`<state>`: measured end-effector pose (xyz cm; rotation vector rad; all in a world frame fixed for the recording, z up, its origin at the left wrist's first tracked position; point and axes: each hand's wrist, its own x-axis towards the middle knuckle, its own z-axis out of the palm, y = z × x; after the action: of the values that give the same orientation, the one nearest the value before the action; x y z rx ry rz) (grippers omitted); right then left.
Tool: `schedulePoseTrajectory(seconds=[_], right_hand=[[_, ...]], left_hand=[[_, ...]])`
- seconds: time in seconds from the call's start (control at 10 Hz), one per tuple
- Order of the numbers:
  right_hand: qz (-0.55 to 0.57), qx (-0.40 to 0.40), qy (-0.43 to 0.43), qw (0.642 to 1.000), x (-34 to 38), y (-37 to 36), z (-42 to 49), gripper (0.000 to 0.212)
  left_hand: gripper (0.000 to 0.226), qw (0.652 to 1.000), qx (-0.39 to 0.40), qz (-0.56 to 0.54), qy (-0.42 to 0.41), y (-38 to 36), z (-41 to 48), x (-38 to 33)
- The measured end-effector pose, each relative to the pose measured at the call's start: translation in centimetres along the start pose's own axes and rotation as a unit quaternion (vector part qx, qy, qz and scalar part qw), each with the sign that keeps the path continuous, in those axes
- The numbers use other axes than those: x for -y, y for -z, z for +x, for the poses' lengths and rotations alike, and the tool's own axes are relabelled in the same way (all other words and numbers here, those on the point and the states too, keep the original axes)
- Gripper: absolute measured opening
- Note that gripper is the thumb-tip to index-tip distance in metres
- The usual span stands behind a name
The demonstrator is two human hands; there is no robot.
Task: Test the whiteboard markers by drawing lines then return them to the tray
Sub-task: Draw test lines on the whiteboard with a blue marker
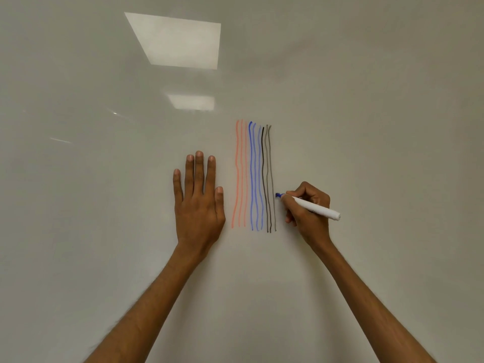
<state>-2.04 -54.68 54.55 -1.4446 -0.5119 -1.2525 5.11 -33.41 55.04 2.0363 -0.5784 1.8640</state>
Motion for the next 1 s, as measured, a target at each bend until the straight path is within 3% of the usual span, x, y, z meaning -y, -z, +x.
schedulePoseTrajectory(seconds=[0.6,0.7,1.0], right_hand=[[-0.051,0.106,-0.09,0.989,-1.7,2.7,-3.3,0.031],[-0.044,0.103,-0.105,0.988,-1.2,2.7,-2.9,0.036],[0.052,-0.025,-0.081,0.995,4.1,-0.1,4.0,0.004]], left_hand=[[0.059,1.0,-0.003,-0.005,0.006,0.1,-0.1,0.0],[0.06,1.0,0.0,-0.007,0.006,0.3,-0.1,0.0],[0.06,1.0,0.004,-0.006,0.008,0.3,-0.1,-0.1]])
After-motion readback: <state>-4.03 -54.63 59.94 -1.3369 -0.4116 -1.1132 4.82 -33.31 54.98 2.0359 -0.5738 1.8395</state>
